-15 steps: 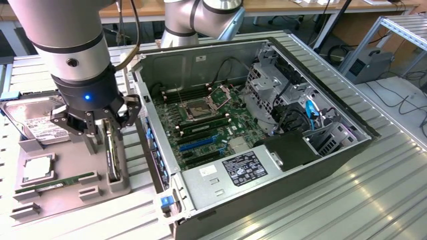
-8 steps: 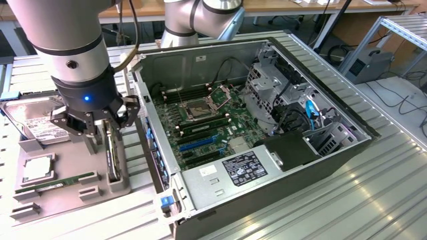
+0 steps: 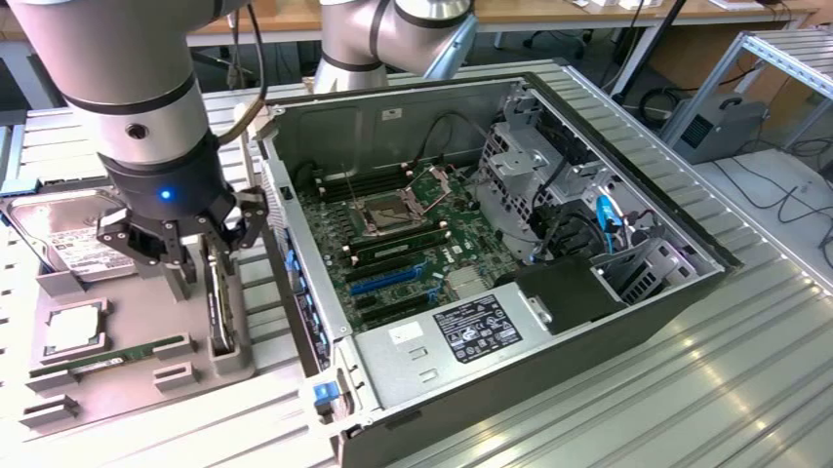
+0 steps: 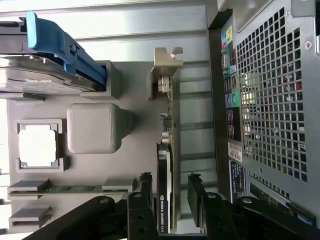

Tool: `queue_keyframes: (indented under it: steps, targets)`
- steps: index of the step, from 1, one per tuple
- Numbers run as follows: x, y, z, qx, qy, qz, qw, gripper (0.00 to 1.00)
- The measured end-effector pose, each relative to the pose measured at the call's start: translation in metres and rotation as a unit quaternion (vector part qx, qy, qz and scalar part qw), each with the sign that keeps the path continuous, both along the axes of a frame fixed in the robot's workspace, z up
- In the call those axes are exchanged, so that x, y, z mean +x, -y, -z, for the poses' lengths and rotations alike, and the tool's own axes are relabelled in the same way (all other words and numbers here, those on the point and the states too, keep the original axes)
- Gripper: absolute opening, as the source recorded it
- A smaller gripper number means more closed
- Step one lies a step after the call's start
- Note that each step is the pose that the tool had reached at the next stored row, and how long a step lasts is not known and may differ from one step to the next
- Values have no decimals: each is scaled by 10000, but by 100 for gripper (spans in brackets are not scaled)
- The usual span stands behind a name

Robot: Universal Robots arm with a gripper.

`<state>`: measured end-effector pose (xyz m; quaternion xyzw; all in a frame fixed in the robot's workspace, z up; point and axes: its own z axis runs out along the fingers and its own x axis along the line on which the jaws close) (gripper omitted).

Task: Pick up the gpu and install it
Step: 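Pick up the gpu and move the gpu toward the slot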

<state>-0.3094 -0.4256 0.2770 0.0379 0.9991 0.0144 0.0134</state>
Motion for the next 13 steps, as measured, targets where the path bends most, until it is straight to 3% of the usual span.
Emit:
queue_keyframes:
  steps: [13]
  targets:
    - [-27, -76, 154, 0, 0, 0, 10000, 42]
